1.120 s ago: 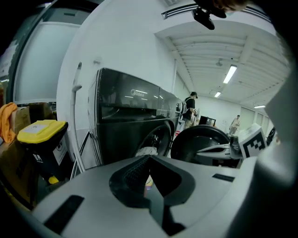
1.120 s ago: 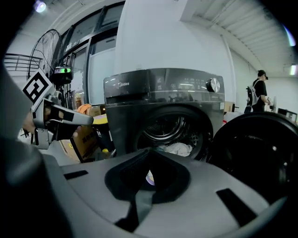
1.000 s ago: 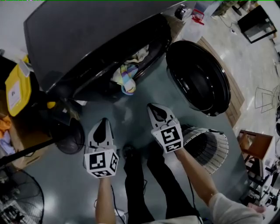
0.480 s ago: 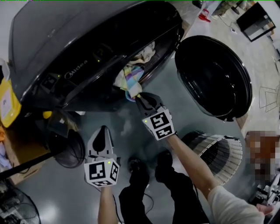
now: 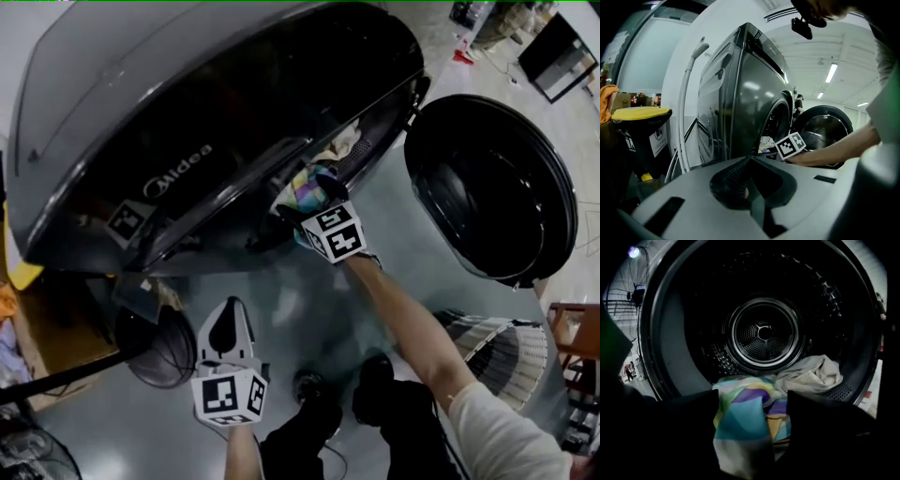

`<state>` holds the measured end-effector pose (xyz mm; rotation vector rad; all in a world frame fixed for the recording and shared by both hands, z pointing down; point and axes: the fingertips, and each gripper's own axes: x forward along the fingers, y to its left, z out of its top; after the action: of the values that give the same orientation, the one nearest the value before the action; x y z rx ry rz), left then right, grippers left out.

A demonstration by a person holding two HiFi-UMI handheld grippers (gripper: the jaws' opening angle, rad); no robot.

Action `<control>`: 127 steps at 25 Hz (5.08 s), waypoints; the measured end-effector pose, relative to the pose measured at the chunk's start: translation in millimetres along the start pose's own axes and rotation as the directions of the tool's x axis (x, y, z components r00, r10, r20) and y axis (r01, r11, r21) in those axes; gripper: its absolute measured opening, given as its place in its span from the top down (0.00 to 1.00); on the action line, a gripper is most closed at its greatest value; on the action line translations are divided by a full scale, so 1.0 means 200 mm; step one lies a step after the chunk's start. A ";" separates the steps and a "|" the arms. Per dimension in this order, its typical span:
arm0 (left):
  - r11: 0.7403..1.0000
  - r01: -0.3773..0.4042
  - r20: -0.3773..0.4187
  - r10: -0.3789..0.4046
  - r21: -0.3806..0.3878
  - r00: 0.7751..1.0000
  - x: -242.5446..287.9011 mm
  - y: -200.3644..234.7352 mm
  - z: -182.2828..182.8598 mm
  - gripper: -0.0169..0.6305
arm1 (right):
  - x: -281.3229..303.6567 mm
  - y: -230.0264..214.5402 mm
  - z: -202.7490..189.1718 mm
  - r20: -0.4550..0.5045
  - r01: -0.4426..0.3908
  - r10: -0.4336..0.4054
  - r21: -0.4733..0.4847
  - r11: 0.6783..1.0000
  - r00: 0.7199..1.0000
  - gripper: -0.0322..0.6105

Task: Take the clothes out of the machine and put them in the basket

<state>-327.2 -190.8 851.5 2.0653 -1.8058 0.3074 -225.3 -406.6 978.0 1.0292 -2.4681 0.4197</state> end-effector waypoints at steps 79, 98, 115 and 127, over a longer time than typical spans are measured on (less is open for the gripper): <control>0.647 0.722 0.020 -0.748 0.247 0.664 -1.15 -2.63 2.18 0.95 | -4.63 0.24 1.63 0.363 0.667 -0.729 0.302 0.681 0.580 0.85; 0.358 0.909 -0.271 -0.872 0.214 0.407 -1.30 -3.32 1.55 0.95 | -4.95 0.21 0.81 0.069 0.764 -0.900 0.504 0.403 0.429 0.85; 0.457 0.873 -0.405 -0.774 0.173 0.486 -0.67 -3.24 0.67 0.95 | -4.16 -0.15 -0.54 -0.253 0.711 -0.783 0.629 0.314 0.569 0.84; 0.525 0.841 -0.450 -0.724 0.132 0.523 -0.32 -3.10 0.17 0.95 | -3.77 -0.38 -1.47 -0.460 0.746 -0.671 0.632 0.212 0.581 0.82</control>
<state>271.4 -83.1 709.5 2.6176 -0.4564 0.6782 385.7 118.4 865.5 2.2885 -1.3142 1.2300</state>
